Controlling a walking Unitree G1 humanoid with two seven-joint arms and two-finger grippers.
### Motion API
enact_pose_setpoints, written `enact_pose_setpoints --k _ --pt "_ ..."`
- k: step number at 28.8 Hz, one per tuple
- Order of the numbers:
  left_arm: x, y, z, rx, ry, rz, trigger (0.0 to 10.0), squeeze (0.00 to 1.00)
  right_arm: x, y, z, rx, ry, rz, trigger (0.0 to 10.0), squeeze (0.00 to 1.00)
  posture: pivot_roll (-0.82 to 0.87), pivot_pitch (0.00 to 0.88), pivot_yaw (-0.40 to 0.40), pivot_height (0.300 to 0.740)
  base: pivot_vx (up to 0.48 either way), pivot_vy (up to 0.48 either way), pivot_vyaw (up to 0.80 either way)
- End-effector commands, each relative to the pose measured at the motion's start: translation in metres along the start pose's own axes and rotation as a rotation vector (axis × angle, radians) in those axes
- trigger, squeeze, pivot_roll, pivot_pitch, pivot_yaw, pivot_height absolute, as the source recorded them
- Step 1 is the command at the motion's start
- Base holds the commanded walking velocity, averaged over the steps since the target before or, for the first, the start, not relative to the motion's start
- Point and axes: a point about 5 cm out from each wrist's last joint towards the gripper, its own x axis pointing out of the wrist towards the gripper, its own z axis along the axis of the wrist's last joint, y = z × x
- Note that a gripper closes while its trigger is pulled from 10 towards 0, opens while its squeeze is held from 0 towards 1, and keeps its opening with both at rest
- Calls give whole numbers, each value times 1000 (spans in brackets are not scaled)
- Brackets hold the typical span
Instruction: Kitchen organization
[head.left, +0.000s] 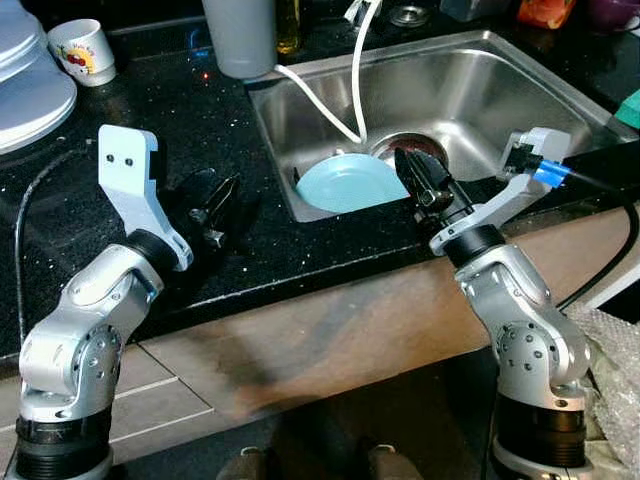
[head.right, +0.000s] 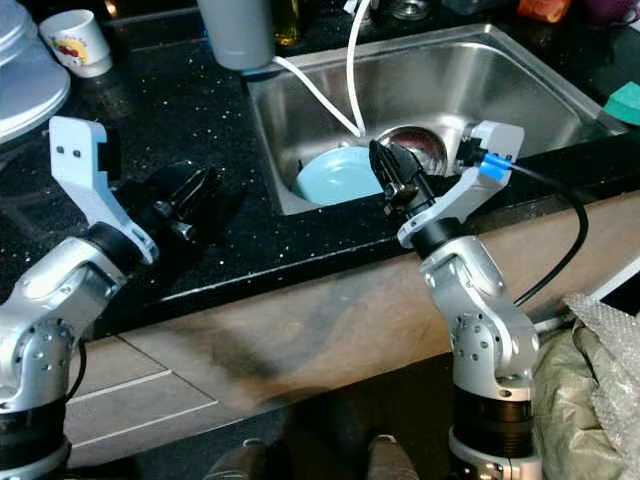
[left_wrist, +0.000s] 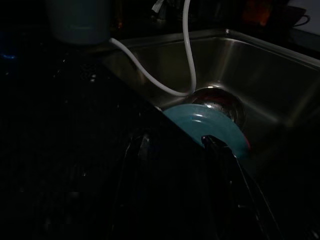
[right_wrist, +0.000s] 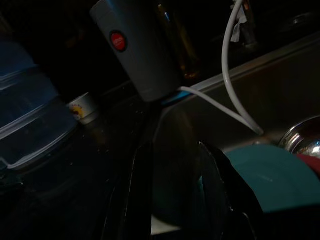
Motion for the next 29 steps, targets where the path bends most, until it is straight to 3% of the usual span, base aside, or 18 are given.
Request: enact_pose_setpoints --k 1,12,29 --pt "-2 -3 -1 11 7 -8 10000 0 -2 3 0 9 5 12 10000 0 41 159 28 740 -337 0 0" --pt "-3 -4 -2 10 15 -12 10000 0 -3 3 0 7 10 13 10000 0 40 164 27 740 -324 0 0" --pt "-3 -3 -18 -18 116 18 10000 0 -5 0 -2 2 42 15 10000 0 40 179 15 740 0 0 0"
